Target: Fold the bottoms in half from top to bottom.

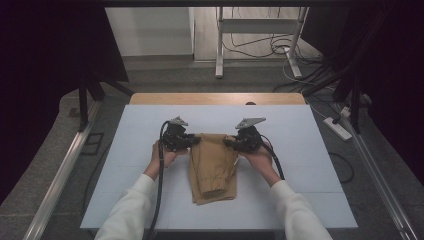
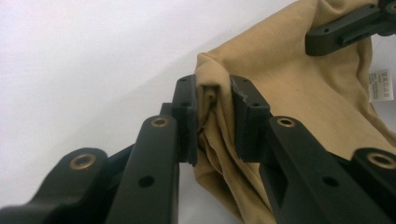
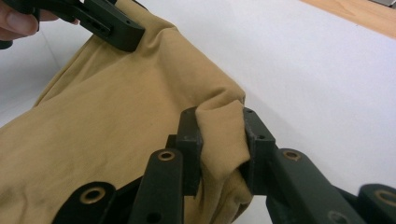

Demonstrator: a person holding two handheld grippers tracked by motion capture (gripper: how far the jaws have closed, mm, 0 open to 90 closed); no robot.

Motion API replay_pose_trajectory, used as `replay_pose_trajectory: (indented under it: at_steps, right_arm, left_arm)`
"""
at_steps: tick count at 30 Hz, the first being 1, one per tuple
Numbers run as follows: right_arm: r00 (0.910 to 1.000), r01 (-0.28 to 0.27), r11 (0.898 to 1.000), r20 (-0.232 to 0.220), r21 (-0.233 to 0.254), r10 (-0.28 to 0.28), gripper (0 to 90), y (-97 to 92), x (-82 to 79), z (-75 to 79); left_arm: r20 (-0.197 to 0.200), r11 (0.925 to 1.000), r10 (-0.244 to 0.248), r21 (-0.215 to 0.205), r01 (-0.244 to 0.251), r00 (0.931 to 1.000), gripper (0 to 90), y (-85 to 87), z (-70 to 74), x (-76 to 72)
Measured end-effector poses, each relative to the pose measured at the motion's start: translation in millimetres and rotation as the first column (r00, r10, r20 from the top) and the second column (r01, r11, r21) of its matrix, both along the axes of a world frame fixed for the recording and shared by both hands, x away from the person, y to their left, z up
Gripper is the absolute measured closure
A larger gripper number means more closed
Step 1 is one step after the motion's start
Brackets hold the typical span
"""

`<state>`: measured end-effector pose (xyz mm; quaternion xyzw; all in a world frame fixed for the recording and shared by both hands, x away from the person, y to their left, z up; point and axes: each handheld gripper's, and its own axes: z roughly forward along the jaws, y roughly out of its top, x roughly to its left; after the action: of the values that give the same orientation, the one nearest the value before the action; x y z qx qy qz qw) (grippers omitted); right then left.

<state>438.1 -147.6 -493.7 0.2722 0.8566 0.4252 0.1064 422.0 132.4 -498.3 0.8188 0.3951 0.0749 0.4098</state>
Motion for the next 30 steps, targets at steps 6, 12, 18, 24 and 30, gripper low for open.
replay_pose_trajectory:
  at_steps: [6, 12, 18, 24, 30]
  right_arm:
    - [0.9999, 0.017, 1.000, -0.003, 0.009, -0.017, 72.6, -0.8, 12.1, -2.2]
    - [0.9991, 0.038, 0.999, -0.019, 0.032, -0.037, 72.6, -4.8, 26.7, -6.0]
    - [0.9985, 0.055, 0.998, -0.007, 0.022, -0.055, 72.6, -7.1, 37.7, -3.6]
    - [0.9966, 0.082, 0.996, -0.014, 0.020, -0.081, 72.5, -9.7, 46.8, -2.3]
    - [0.9884, 0.146, 0.989, 0.040, 0.026, -0.147, 41.9, -9.4, 45.1, -0.3]
  left_arm:
    - [0.005, 0.9999, 0.011, 0.008, -0.011, 0.9999, 73.3, -3.3, -2.5, 13.1]
    - [0.008, 0.9997, 0.018, -0.017, -0.017, 0.9998, 73.3, -4.4, -4.5, 26.1]
    - [0.019, 0.9997, 0.021, -0.008, -0.021, 0.9996, 73.2, -10.1, -2.3, 40.8]
    - [0.030, 0.9992, 0.031, 0.023, -0.032, 0.9991, 73.2, -17.5, 2.1, 46.3]
    - [0.019, 0.9984, 0.041, 0.037, -0.042, 0.9990, 44.5, -17.0, 3.7, 45.0]
